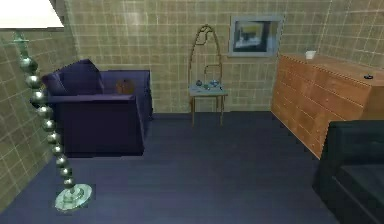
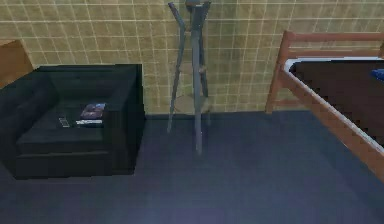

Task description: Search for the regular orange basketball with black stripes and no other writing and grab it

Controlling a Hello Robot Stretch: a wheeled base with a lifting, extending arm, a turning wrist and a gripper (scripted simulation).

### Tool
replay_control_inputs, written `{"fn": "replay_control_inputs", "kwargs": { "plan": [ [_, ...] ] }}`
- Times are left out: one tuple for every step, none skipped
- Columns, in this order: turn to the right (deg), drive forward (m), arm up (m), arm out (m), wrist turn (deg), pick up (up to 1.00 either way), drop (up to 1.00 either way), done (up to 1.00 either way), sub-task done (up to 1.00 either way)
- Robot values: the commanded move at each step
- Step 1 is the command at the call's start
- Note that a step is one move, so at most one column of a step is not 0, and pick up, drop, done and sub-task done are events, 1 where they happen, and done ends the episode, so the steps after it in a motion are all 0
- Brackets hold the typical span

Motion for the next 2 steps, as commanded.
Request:
{"fn": "replay_control_inputs", "kwargs": {
  "plan": [
    [0.0, 1.0, 0.0, 0.0, 0.0, 0.0, 0.0, 0.0, 0.0],
    [-6.0, 0.0, 0.0, 0.0, 0.0, 0.0, 0.0, 0.0, 0.0]
  ]
}}
